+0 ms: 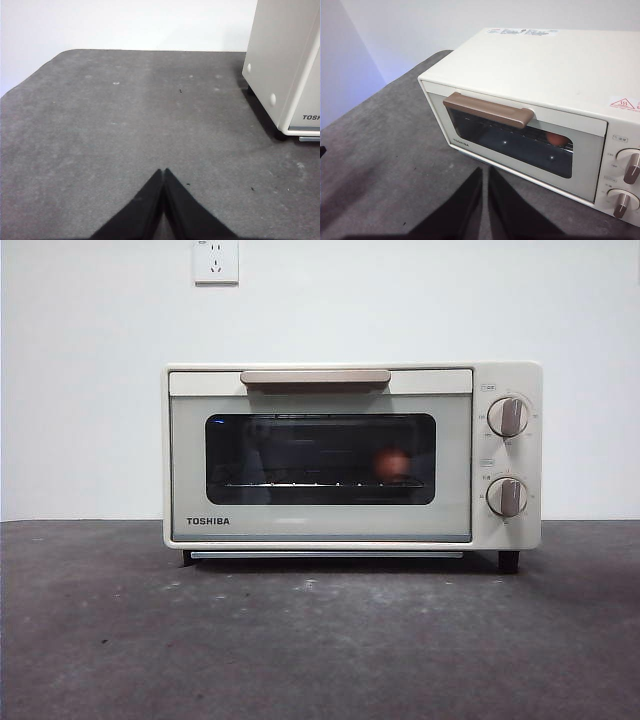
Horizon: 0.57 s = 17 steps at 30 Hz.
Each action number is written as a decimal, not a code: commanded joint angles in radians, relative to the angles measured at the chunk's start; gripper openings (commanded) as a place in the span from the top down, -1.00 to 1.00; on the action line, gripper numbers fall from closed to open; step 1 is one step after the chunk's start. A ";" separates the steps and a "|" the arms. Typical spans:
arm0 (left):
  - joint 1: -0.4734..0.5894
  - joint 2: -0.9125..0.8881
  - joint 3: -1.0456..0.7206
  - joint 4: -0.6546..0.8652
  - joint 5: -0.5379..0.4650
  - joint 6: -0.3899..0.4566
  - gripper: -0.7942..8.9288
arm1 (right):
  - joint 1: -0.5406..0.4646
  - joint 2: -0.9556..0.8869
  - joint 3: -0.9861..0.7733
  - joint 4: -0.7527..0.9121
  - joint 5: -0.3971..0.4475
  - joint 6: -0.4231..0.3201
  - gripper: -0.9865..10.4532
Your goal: Eggoven
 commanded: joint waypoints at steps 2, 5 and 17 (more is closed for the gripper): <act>0.003 -0.002 -0.024 -0.002 0.005 -0.009 0.82 | 0.006 0.005 0.003 0.010 0.002 -0.008 0.82; 0.003 -0.002 -0.024 -0.002 0.005 -0.009 0.82 | 0.006 0.005 0.003 0.010 0.002 -0.008 0.82; 0.003 -0.002 -0.024 -0.002 0.005 -0.009 0.82 | -0.136 -0.084 -0.025 -0.007 0.098 -0.163 0.82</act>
